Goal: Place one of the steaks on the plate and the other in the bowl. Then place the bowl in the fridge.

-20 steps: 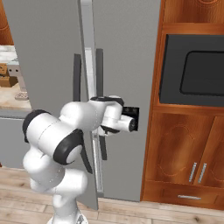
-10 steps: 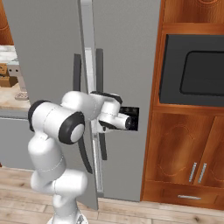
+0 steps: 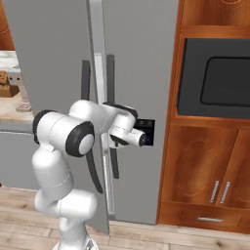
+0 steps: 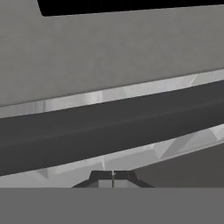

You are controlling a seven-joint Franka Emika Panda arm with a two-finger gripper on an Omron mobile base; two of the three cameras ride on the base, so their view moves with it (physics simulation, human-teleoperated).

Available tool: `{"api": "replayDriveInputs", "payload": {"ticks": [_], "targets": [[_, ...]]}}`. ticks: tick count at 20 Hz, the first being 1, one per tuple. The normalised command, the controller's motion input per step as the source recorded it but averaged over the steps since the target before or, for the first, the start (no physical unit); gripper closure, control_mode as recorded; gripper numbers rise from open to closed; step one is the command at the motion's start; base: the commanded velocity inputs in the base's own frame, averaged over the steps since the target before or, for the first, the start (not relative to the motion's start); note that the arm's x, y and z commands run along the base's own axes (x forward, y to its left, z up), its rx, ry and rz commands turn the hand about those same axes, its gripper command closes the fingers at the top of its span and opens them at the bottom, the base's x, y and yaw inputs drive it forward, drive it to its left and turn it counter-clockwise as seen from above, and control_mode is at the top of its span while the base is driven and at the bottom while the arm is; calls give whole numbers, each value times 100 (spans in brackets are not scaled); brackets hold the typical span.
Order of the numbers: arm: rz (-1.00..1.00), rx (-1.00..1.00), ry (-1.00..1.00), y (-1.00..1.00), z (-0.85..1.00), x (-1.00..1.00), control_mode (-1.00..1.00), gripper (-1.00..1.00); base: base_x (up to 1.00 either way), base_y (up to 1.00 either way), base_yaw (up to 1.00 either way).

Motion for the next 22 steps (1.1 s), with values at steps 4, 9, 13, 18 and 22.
{"api": "replayDriveInputs", "payload": {"ticks": [4, 9, 13, 18, 22], "targets": [[0, 0, 1, 44, -7, 17, -100, 100, 0, 0, 0], [0, 0, 2, 43, 0, 0, -100, 100, 0, 0, 0], [0, 0, 3, 41, -3, 7, -100, 100, 0, 0, 0], [0, 0, 2, 52, -7, 23, -100, 100, 0, 0, 0], [21, 0, 32, 88, 0, 25, -100, 100, 0, 0, 0]]}}
